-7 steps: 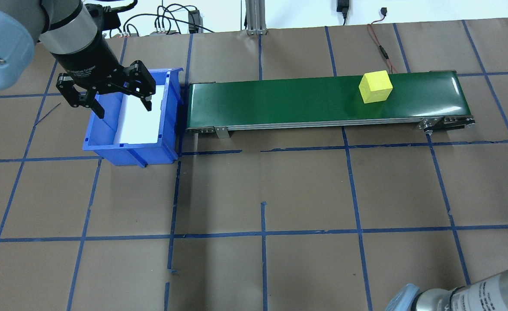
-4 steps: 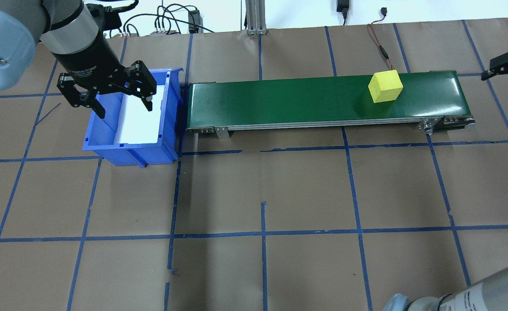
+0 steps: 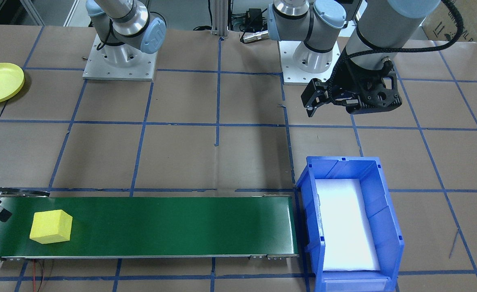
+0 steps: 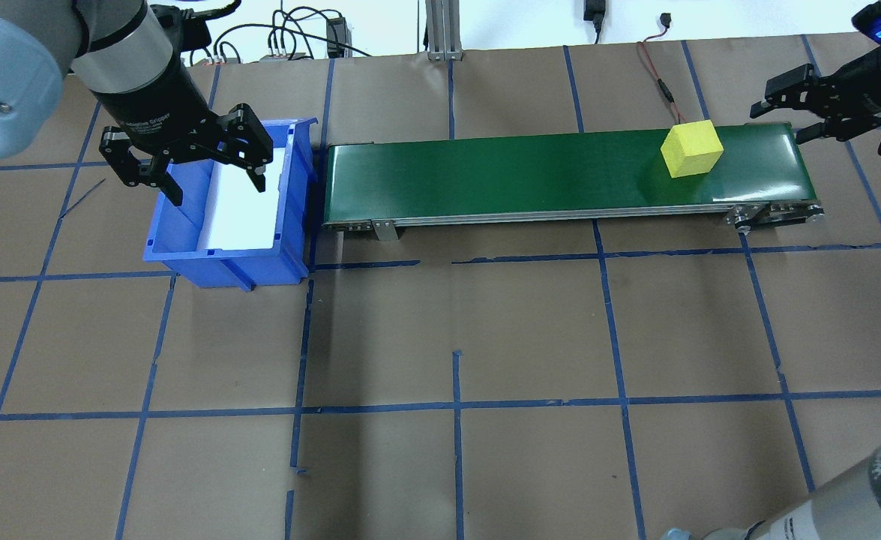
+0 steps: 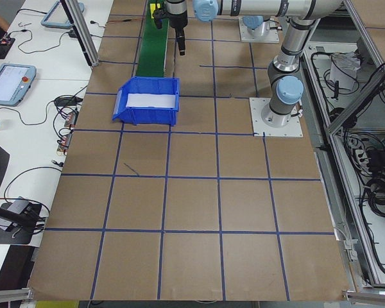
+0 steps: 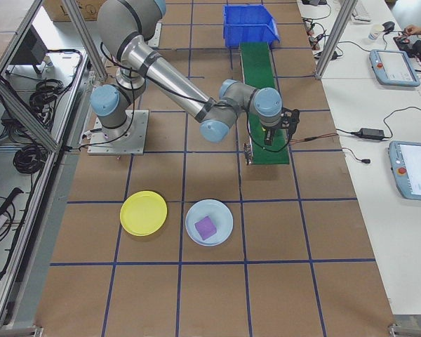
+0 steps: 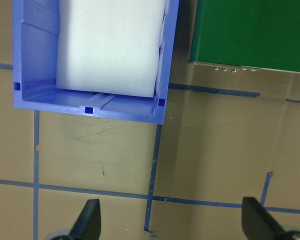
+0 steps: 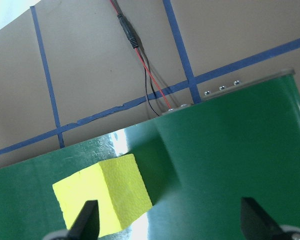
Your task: Move block left to right into plate
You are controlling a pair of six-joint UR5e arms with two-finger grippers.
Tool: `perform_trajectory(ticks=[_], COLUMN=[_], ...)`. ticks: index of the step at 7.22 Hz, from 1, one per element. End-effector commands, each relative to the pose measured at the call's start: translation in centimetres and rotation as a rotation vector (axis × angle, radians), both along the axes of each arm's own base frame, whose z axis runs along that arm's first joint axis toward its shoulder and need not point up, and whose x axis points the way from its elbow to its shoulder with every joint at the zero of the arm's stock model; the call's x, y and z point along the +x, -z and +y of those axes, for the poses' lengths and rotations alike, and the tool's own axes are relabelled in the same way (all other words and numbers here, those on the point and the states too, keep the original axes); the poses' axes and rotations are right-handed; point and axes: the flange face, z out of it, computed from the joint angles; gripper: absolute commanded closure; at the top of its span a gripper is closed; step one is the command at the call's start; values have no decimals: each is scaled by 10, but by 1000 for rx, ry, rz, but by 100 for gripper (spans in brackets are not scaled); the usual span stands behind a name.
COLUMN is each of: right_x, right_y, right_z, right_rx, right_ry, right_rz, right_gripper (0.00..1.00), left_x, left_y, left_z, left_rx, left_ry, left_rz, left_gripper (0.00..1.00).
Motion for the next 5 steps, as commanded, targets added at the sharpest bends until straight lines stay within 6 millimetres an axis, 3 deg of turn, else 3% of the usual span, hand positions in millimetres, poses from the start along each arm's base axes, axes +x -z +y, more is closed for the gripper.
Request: perform_trajectory(ticks=[1,3,5], right_x=[22,34,34], right_y=[15,22,50], right_z=[-13,-21,-23], right_rx=[-12,-76,-101], right_ry=[-34,-149,-332], right_rz=[-3,47,98], right_gripper=[0,0,0], left_x=[-1,3,3], left_y=[0,1,1], left_z=[1,0,0], left_rx=[1,2,4], left_ry=[-8,-4,-4], left_rz=[0,5,7], left_gripper=[0,0,0])
